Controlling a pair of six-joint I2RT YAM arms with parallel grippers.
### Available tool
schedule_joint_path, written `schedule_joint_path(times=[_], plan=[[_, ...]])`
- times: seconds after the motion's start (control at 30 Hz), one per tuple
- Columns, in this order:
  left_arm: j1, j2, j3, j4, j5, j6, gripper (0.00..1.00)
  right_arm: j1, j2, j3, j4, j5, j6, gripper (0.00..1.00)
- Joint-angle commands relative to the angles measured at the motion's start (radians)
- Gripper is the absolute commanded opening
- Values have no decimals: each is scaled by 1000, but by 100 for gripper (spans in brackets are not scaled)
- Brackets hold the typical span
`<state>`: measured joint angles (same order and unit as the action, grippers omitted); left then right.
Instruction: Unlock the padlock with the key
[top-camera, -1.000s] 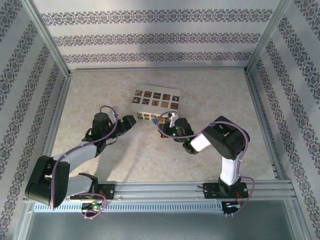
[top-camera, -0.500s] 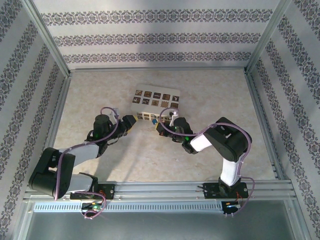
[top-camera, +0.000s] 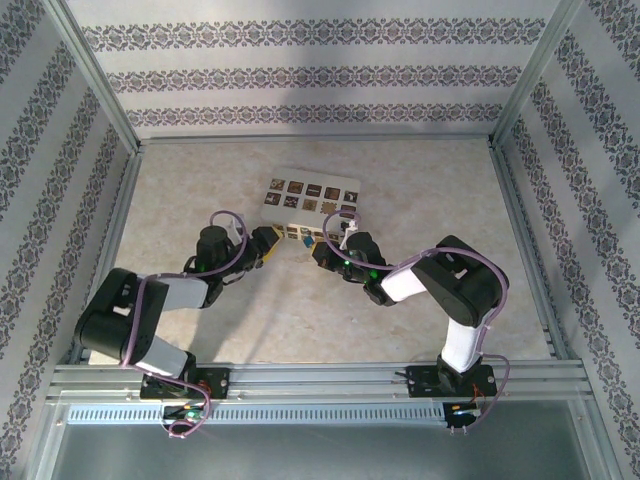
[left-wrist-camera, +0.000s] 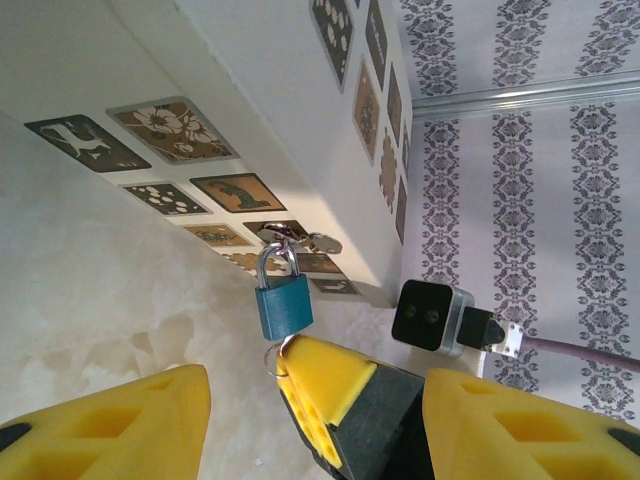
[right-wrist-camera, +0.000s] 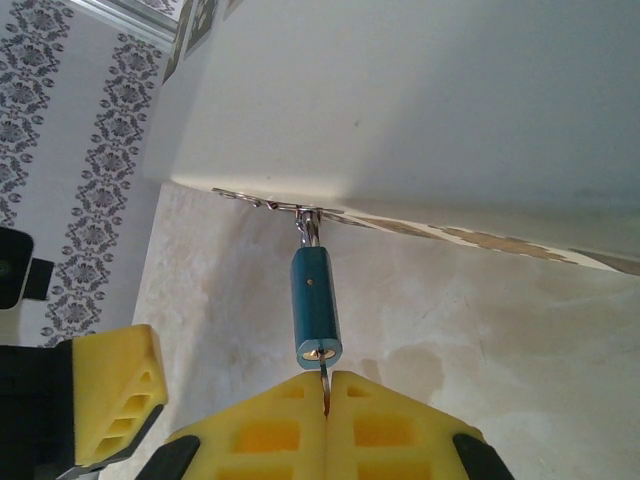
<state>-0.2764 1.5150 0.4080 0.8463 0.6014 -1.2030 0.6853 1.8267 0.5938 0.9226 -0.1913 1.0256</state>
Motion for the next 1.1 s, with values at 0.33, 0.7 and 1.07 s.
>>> schedule_joint_path(times=[0.33, 0.7, 1.07], plan=[[-68, 230, 62, 312, -42, -103, 53, 13, -35, 31, 12, -10, 16, 0], [-88, 372, 97, 451, -34, -169, 45, 16, -40, 31, 6, -9, 21, 0], [-129, 472, 118, 545, -54, -217, 43, 17, -44, 32, -5, -5, 19, 0]])
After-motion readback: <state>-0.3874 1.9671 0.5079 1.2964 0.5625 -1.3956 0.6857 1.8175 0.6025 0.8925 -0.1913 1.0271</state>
